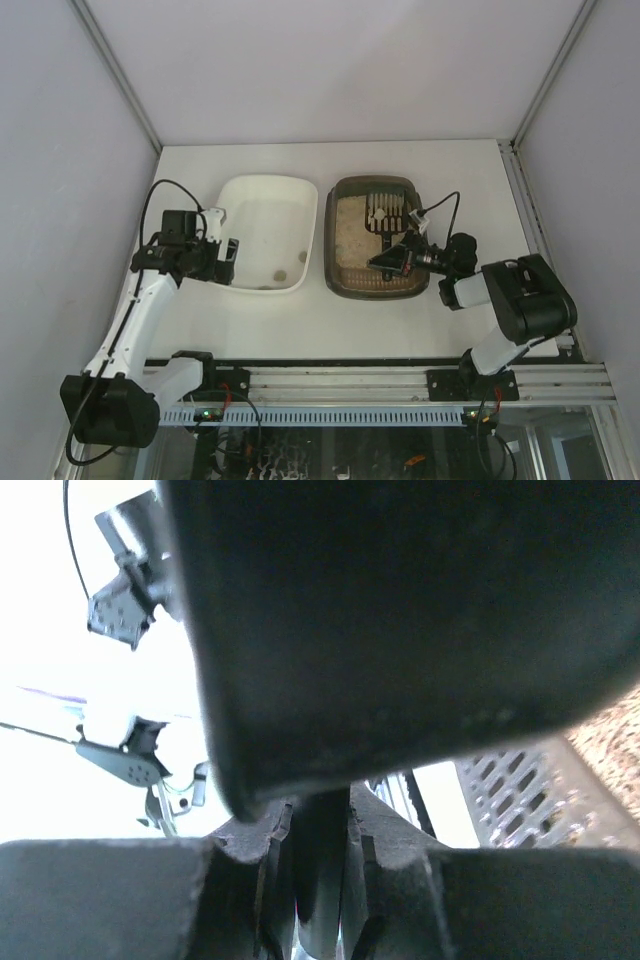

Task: Clean the litter box

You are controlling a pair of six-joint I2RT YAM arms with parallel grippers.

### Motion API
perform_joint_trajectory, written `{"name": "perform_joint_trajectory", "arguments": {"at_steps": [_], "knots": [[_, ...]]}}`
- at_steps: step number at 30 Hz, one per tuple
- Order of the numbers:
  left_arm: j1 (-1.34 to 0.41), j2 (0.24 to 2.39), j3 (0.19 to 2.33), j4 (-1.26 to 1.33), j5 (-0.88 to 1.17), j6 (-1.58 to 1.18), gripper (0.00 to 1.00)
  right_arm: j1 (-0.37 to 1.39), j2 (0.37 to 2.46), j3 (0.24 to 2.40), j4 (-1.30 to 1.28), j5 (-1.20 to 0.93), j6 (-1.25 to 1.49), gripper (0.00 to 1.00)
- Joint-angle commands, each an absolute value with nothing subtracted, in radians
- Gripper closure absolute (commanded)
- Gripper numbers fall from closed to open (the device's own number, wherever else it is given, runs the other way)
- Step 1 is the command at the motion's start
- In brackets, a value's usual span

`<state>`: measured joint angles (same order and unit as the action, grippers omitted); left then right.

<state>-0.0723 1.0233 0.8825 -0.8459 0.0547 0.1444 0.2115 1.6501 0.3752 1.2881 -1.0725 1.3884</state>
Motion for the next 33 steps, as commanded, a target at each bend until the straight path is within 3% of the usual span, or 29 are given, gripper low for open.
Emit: {"name": "perform_joint_trajectory", "arguments": {"at_steps": [1, 13, 18, 23, 26, 33], "knots": [[-0.032, 1.061, 0.883, -0.800, 0.059, 0.166, 0.00, 0.186, 1.512, 0.318, 1.296, -1.128, 1.310, 1.00], [0.154, 1.118, 0.894, -0.878, 0.291, 0.236, 0.03, 0.153, 1.278, 0.243, 1.086, -1.039, 1.230, 1.00], [0.202, 1.141, 0.900, -0.892, 0.321, 0.250, 0.05, 0.245, 1.261, 0.282, 0.914, -1.026, 1.126, 1.00], [0.201, 1.141, 0.899, -0.890, 0.314, 0.247, 0.04, 0.123, 1.387, 0.327, 1.179, -1.052, 1.357, 1.00], [0.202, 1.127, 0.898, -0.891, 0.315, 0.250, 0.00, 0.152, 1.501, 0.321, 1.359, -1.059, 1.466, 1.00], [0.201, 1.079, 0.890, -0.879, 0.315, 0.249, 0.00, 0.233, 1.574, 0.290, 1.373, -1.050, 1.459, 1.00]]}}
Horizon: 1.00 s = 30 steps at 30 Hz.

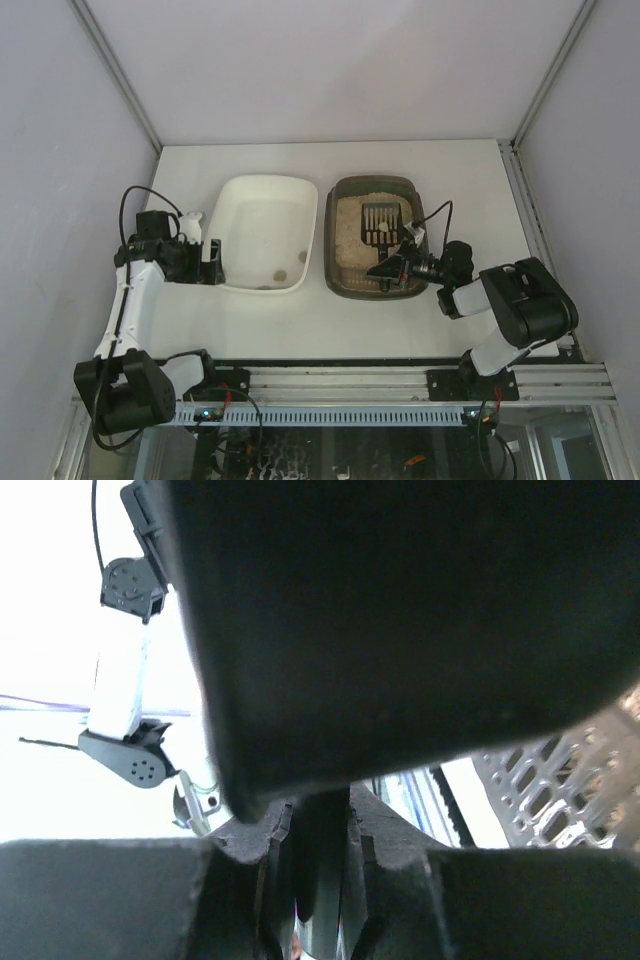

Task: Clean the litter box

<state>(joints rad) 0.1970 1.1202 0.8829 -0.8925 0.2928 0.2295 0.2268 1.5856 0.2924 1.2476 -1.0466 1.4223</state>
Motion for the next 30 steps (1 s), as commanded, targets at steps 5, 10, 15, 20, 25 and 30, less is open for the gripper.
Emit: {"name": "perform_joint_trajectory", "arguments": {"at_steps": [5, 10, 15, 20, 25, 30], "knots": [[0.201, 1.080, 0.890, -0.877, 0.314, 0.247, 0.00, 0.187, 1.502, 0.295, 1.287, -1.040, 1.452, 1.00], [0.201, 1.098, 0.894, -0.880, 0.312, 0.246, 0.00, 0.278, 1.322, 0.369, 0.760, -0.988, 1.159, 1.00], [0.201, 1.101, 0.893, -0.874, 0.286, 0.234, 0.00, 0.336, 1.172, 0.580, 0.131, -0.839, 0.810, 1.00], [0.200, 1.098, 0.891, -0.870, 0.273, 0.227, 0.00, 0.336, 1.195, 0.597, 0.192, -0.893, 0.897, 1.00], [0.197, 1.113, 0.896, -0.873, 0.269, 0.228, 0.00, 0.421, 1.266, 0.634, 0.250, -0.847, 0.940, 1.00], [0.197, 1.110, 0.899, -0.859, 0.231, 0.210, 0.00, 0.587, 1.453, 0.890, 0.004, -0.705, 0.818, 1.00]]}}
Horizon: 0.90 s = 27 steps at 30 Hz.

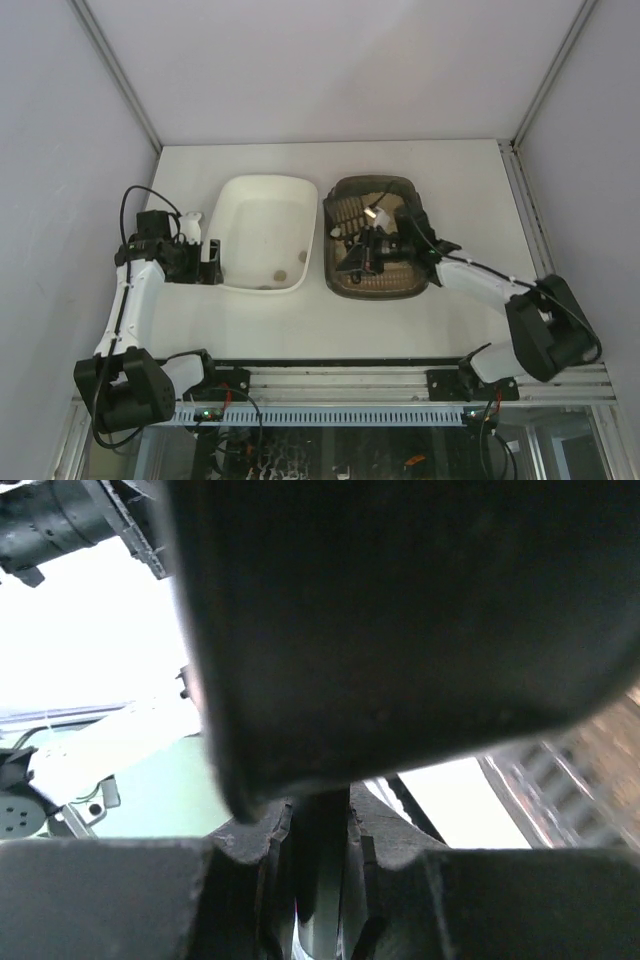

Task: Clean the litter box

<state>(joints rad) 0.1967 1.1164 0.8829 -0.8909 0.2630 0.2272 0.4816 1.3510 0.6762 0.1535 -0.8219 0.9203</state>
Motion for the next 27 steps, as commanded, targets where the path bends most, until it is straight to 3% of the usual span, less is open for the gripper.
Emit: {"name": "perform_joint_trajectory", "arguments": {"at_steps": [1, 9, 13, 18, 27], "knots": [[0.197, 1.110, 0.897, -0.856, 0.218, 0.204, 0.00, 0.619, 1.500, 0.959, -0.072, -0.665, 0.782, 1.00], [0.201, 1.128, 0.899, -0.857, 0.186, 0.197, 0.00, 0.863, 1.911, 1.680, -0.809, -0.125, 0.509, 1.00], [0.200, 1.141, 0.905, -0.861, 0.191, 0.202, 0.00, 0.956, 2.074, 1.955, -1.057, 0.145, 0.454, 1.00], [0.201, 1.154, 0.908, -0.865, 0.195, 0.206, 0.00, 0.995, 2.163, 2.104, -1.180, 0.296, 0.419, 1.00], [0.199, 1.152, 0.907, -0.864, 0.192, 0.204, 0.00, 0.998, 2.148, 2.114, -1.171, 0.319, 0.408, 1.00]]}}
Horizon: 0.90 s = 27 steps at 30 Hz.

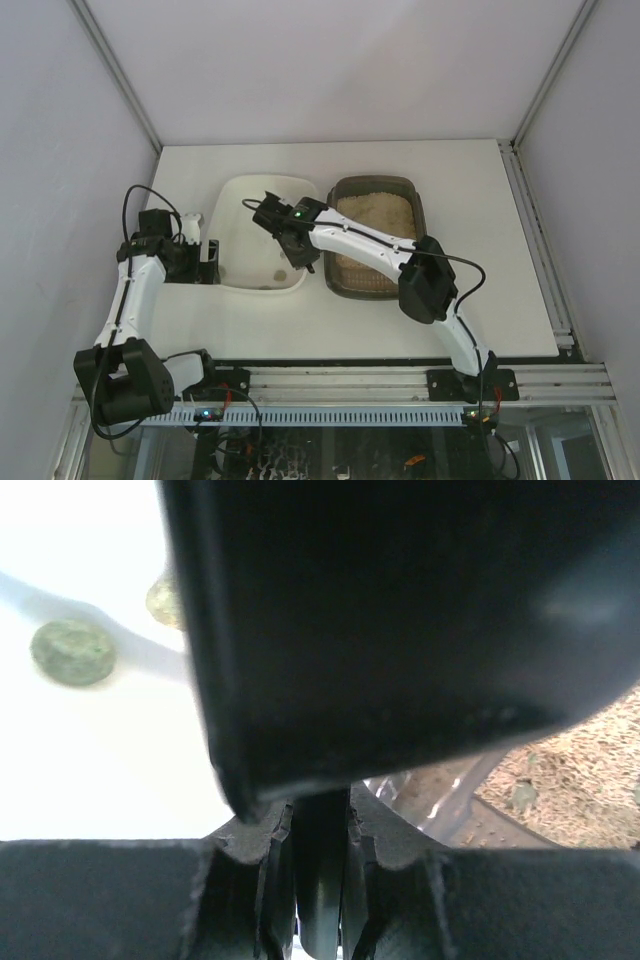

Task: Clean the litter box

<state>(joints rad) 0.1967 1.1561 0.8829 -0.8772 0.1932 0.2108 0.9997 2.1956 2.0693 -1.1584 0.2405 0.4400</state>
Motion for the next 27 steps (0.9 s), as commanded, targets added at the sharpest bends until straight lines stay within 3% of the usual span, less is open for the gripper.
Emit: {"name": "perform_joint_trajectory", "arguments": {"at_steps": [1, 9, 13, 16, 20, 27], "knots": [[0.201, 1.153, 0.906, -0.865, 0.194, 0.204, 0.00, 1.003, 2.145, 2.116, -1.169, 0.330, 0.402, 1.00], [0.200, 1.158, 0.914, -0.867, 0.195, 0.203, 0.00, 0.999, 2.143, 2.181, -1.230, 0.326, 0.408, 1.00], [0.186, 1.160, 1.037, -0.938, 0.292, 0.164, 0.00, 0.924, 1.898, 1.902, -1.129, 0.082, 0.452, 1.00], [0.079, 1.180, 1.166, -0.926, 0.249, 0.096, 0.00, 0.845, 1.667, 1.648, -1.109, -0.047, 0.494, 1.00], [-0.159, 1.293, 1.316, -0.877, 0.122, 0.018, 0.00, 0.692, 1.504, 1.532, -1.237, -0.142, 0.555, 1.00], [-0.368, 1.668, 1.694, -0.955, 0.217, -0.146, 0.00, 0.485, 1.527, 1.408, -1.359, -0.377, 0.512, 1.00]]}}
